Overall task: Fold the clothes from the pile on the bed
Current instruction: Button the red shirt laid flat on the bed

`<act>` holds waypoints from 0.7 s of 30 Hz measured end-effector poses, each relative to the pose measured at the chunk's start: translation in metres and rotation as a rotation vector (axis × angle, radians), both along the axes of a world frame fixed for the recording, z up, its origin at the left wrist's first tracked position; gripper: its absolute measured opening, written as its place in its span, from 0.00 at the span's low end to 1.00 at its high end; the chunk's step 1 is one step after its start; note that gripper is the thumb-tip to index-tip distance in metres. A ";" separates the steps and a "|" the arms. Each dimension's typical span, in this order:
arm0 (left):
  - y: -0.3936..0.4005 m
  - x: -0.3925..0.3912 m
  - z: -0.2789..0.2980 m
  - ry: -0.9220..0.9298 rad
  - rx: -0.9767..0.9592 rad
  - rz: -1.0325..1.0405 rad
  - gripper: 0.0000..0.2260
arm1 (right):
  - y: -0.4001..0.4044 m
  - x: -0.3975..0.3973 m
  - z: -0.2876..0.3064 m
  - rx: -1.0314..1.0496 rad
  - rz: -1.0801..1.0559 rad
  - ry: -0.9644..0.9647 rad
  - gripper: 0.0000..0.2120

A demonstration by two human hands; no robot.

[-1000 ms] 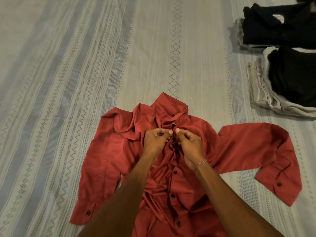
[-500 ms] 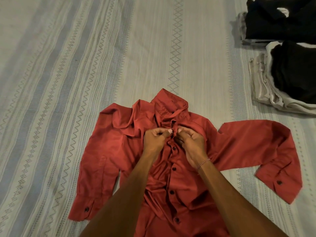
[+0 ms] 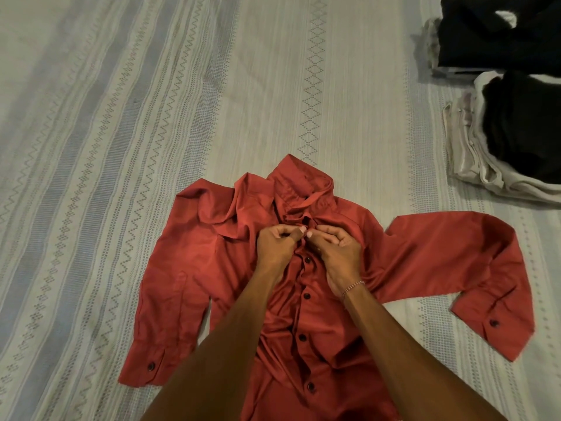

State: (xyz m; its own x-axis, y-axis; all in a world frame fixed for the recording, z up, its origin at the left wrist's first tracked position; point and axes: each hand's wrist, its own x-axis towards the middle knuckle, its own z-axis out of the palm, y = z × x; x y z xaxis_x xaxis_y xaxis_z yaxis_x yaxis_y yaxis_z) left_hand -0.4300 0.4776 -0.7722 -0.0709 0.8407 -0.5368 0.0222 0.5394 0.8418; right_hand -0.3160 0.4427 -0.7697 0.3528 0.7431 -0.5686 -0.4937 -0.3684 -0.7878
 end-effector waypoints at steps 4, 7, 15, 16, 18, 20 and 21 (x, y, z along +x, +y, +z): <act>0.000 -0.002 -0.004 0.006 0.016 -0.044 0.08 | 0.000 -0.001 -0.008 0.000 0.058 -0.086 0.11; -0.001 -0.001 -0.002 0.023 0.045 -0.078 0.06 | -0.001 -0.001 -0.016 -0.010 0.091 -0.220 0.08; 0.003 0.003 -0.006 0.124 0.020 -0.050 0.08 | -0.006 -0.006 -0.022 0.076 0.175 -0.466 0.09; 0.004 0.004 -0.007 0.126 0.009 -0.048 0.08 | -0.007 -0.004 -0.024 0.085 0.188 -0.470 0.09; 0.005 0.004 -0.005 0.121 -0.012 -0.052 0.09 | -0.007 -0.003 -0.027 0.106 0.204 -0.464 0.08; 0.005 0.004 -0.005 0.104 -0.016 -0.076 0.10 | -0.007 -0.002 -0.030 0.116 0.216 -0.467 0.07; 0.006 0.003 -0.006 0.098 -0.011 -0.092 0.10 | -0.007 -0.001 -0.030 0.122 0.219 -0.466 0.07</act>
